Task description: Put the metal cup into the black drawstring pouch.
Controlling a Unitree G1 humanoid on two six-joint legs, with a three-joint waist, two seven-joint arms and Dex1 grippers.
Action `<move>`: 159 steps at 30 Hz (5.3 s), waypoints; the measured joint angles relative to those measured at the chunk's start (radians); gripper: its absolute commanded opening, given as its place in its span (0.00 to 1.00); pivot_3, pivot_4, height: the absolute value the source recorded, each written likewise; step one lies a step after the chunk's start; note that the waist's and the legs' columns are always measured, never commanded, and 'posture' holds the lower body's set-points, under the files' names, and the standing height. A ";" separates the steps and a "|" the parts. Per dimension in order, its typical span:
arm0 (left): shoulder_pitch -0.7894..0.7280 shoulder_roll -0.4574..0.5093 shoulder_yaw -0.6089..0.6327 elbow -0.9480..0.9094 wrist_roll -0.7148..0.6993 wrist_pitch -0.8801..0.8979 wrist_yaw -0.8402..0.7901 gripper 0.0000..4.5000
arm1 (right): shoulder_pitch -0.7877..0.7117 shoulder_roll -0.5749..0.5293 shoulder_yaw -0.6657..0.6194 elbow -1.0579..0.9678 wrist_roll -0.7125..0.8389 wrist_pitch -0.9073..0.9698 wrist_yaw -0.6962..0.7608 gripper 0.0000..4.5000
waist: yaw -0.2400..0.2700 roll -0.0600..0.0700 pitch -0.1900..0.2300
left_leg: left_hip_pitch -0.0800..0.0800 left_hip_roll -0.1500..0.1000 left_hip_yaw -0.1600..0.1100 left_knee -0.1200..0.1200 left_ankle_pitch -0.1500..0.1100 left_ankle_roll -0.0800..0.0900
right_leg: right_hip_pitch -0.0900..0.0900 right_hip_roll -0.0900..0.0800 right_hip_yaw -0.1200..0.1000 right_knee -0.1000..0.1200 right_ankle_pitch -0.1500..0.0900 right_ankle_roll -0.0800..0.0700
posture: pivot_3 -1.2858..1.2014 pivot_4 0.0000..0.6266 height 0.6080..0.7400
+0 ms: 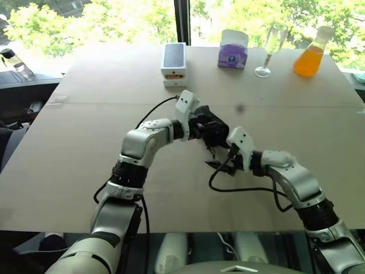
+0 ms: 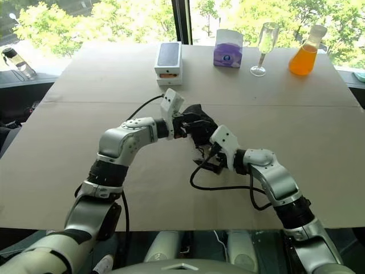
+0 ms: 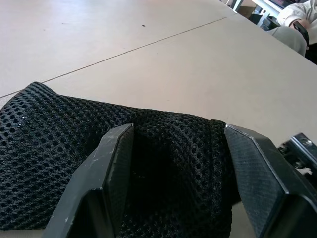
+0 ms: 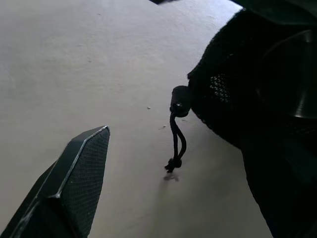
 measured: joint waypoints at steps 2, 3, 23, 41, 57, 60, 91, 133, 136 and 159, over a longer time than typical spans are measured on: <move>0.022 0.019 0.020 -0.027 -0.032 0.007 -0.036 0.67 | -0.002 0.000 0.006 0.000 -0.007 0.001 -0.001 0.92 | -0.001 0.000 0.000 | -0.001 0.000 0.000 0.000 0.000 0.000 | -0.001 0.000 0.000 0.000 0.000 0.000 | 0.52 0.24 0.98; 0.042 0.060 0.041 -0.062 -0.068 0.020 -0.076 0.67 | 0.003 -0.004 0.006 -0.010 -0.007 0.009 -0.003 0.92 | -0.003 0.000 0.000 | -0.002 0.001 0.000 -0.001 0.000 0.000 | -0.002 0.000 0.000 0.000 0.000 0.000 | 0.52 0.24 0.98; 0.598 0.554 0.365 -0.393 -0.265 -0.163 -0.591 0.67 | 0.163 0.019 -0.067 -0.254 0.045 0.238 -0.178 0.92 | -0.017 0.001 0.001 | -0.001 0.002 0.001 -0.002 0.000 0.000 | -0.002 -0.001 -0.001 -0.002 -0.001 -0.002 | 0.52 0.24 0.98; 0.691 0.566 0.396 -0.453 -0.271 -0.225 -0.579 0.67 | 0.093 0.137 -0.037 -0.090 0.025 0.195 -0.225 0.07 | -0.027 0.001 0.001 | 0.000 0.002 0.001 -0.002 0.000 0.000 | -0.001 0.000 0.000 -0.001 -0.001 -0.001 | 0.52 0.24 0.98; 0.583 0.418 0.219 -0.465 -0.138 -0.334 -0.403 0.67 | 0.016 -0.126 -0.093 -0.264 -0.007 0.157 -0.126 0.02 | -0.013 0.003 0.002 | -0.001 0.001 0.001 -0.001 0.000 0.000 | -0.001 -0.001 0.000 -0.002 0.000 0.000 | 0.52 0.24 0.98; 0.496 0.343 0.136 -0.461 -0.072 -0.361 -0.333 0.67 | -0.054 -0.221 -0.135 -0.339 -0.020 0.159 -0.107 0.02 | -0.008 0.003 0.002 | 0.000 0.001 0.001 -0.002 0.000 0.000 | -0.001 0.000 -0.001 -0.002 0.000 0.000 | 0.52 0.24 0.98; 0.012 -0.162 -0.083 0.011 0.248 -0.760 -0.043 0.67 | -0.360 -0.415 -0.132 -0.344 -0.109 0.088 0.067 0.02 | 0.001 0.002 0.002 | -0.002 0.000 0.002 0.000 -0.003 0.005 | -0.001 -0.001 0.000 -0.003 0.000 0.000 | 0.52 0.24 0.98; 0.100 -0.124 -0.101 -0.009 0.318 -0.700 0.007 0.02 | -0.251 -0.536 -0.187 -0.120 -0.304 -0.220 -0.048 0.00 | 0.002 0.002 0.002 | -0.002 0.000 0.002 0.000 -0.003 0.004 | -0.001 -0.001 0.000 -0.003 0.000 0.001 | 0.52 0.24 0.98; 0.130 -0.095 -0.122 -0.034 0.321 -0.698 -0.011 0.02 | -0.200 -0.590 -0.199 -0.078 -0.316 -0.306 -0.049 0.00 | 0.003 0.002 0.002 | -0.002 0.000 0.003 0.000 -0.003 0.004 | -0.001 -0.001 0.000 -0.004 0.000 0.001 | 0.52 0.24 0.98; 0.191 -0.077 -0.092 -0.020 0.228 -0.588 -0.094 0.02 | 0.166 -0.255 -0.507 -0.447 0.194 0.267 -0.104 0.49 | 0.003 0.003 0.001 | -0.001 0.001 0.001 0.001 -0.003 0.005 | 0.001 -0.001 0.000 -0.003 0.000 0.001 | 0.52 0.24 0.98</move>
